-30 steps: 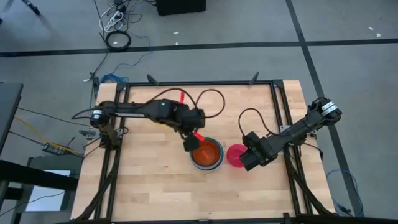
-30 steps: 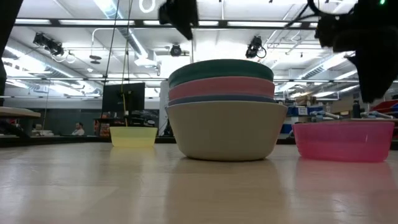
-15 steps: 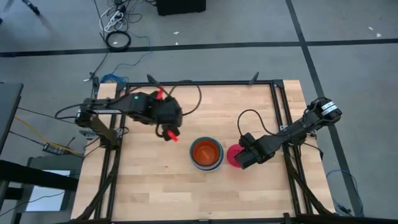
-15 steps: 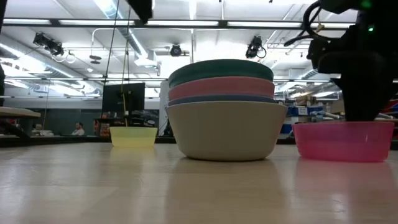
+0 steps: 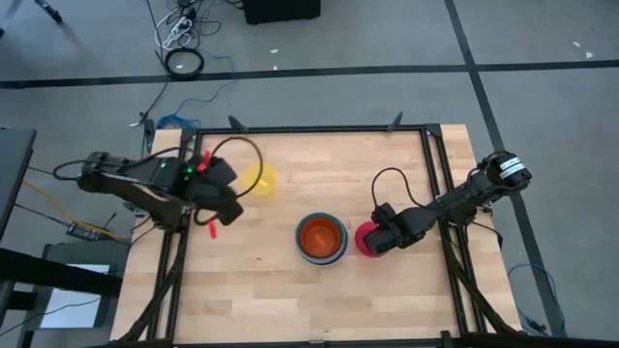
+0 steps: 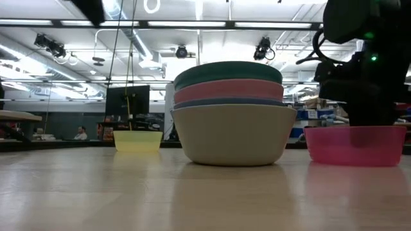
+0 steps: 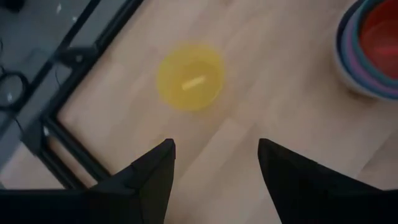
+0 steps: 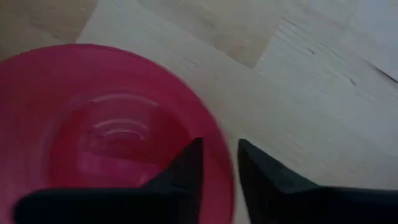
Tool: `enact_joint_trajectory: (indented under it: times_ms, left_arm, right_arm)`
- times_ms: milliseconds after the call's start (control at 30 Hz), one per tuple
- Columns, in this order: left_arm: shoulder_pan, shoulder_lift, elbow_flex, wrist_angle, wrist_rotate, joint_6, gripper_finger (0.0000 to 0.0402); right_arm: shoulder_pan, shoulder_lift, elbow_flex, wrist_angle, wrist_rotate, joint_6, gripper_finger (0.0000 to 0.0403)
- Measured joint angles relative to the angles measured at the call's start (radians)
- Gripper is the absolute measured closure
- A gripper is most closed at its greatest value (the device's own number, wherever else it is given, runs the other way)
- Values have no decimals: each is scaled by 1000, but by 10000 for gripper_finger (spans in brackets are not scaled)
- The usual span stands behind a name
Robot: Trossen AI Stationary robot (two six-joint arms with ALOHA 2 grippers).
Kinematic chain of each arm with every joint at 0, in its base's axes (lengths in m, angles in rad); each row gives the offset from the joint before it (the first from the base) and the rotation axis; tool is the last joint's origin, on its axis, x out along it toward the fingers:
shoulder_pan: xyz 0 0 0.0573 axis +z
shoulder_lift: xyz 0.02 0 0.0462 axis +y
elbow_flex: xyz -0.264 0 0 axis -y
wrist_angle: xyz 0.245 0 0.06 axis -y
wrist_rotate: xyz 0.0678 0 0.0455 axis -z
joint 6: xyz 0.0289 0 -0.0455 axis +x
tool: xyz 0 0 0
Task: Nest bowls inside each other
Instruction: Stack the pink bowl on top of the orange bowl
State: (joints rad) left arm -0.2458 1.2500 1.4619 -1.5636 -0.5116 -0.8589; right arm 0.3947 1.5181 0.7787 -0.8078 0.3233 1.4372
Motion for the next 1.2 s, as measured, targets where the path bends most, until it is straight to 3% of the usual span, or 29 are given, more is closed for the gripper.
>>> enact_joint_trajectory:
  times_ms: [133,233,367,500,633,833,1000,1200]
  left_arm:
    - [-47,-94,-142,43,5,-119,163]
    - [-85,-159,-242,131,11,-169,163]
    - [-135,-217,-359,311,13,-179,163]
    - [-172,-235,-443,465,11,-160,163]
    - [-181,-234,-521,543,-27,-115,163]
    - [-180,-233,-634,711,-137,-37,163]
    - [-172,-233,-657,784,-207,-8,163]
    - [-171,-233,-657,836,-244,26,163]
  right_arm:
    - [-5,-1,-3,-4,6,-7,390]
    - [-13,-2,8,-37,5,-13,394]
    - [-26,-29,67,-228,24,-22,401]
    - [-43,-89,193,-454,83,-28,402]
    - [-64,-145,343,-545,148,-81,403]
    - [-124,-131,495,-281,177,-374,403]
    - [-176,-38,525,67,63,-635,403]
    - [-208,91,562,111,2,-708,403]
